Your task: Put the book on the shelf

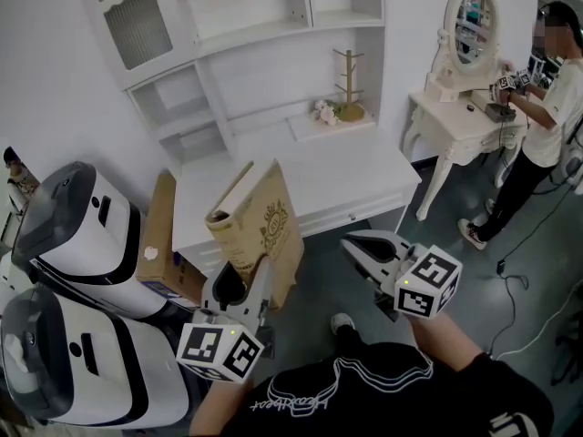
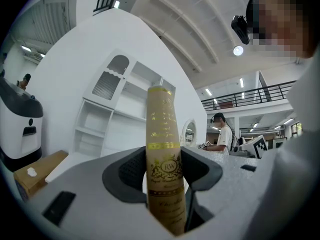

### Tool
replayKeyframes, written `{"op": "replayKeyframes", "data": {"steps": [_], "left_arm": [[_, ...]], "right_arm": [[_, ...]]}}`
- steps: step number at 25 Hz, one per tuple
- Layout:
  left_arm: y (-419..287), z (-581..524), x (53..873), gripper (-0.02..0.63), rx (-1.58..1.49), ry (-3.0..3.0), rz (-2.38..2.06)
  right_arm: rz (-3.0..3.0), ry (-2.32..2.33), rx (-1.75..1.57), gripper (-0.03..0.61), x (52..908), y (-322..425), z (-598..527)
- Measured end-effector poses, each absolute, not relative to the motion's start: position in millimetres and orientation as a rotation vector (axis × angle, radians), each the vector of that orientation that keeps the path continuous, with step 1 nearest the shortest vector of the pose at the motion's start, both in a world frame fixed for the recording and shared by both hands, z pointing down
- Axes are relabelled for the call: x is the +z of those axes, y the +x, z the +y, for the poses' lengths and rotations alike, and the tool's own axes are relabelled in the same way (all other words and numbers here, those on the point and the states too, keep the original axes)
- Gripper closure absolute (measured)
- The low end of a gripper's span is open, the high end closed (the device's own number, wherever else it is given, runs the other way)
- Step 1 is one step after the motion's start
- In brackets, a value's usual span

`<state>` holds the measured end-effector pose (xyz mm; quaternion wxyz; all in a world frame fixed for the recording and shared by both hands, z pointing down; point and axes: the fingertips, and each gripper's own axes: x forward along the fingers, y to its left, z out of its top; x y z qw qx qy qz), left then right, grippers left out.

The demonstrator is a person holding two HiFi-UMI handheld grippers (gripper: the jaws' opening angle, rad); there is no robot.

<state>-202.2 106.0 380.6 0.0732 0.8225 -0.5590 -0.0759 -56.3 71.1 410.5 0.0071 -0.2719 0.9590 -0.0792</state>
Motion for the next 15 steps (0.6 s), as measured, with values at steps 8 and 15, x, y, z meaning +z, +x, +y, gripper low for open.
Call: {"op": "replayKeyframes", "data": {"steps": [8, 15], "left_arm": [[-180.2, -8.1, 367.6, 0.414, -0.194, 2.438, -1.754], [-156.6, -119.3, 323.5, 0.414, -0.228, 2.447, -1.893]], "right_arm": [[3.0, -0.835, -0.298, 0.572, 407.6, -27.8, -39.4], [3.002, -0.805, -0.25, 0.572, 396.7, 7.8, -139.3]]}}
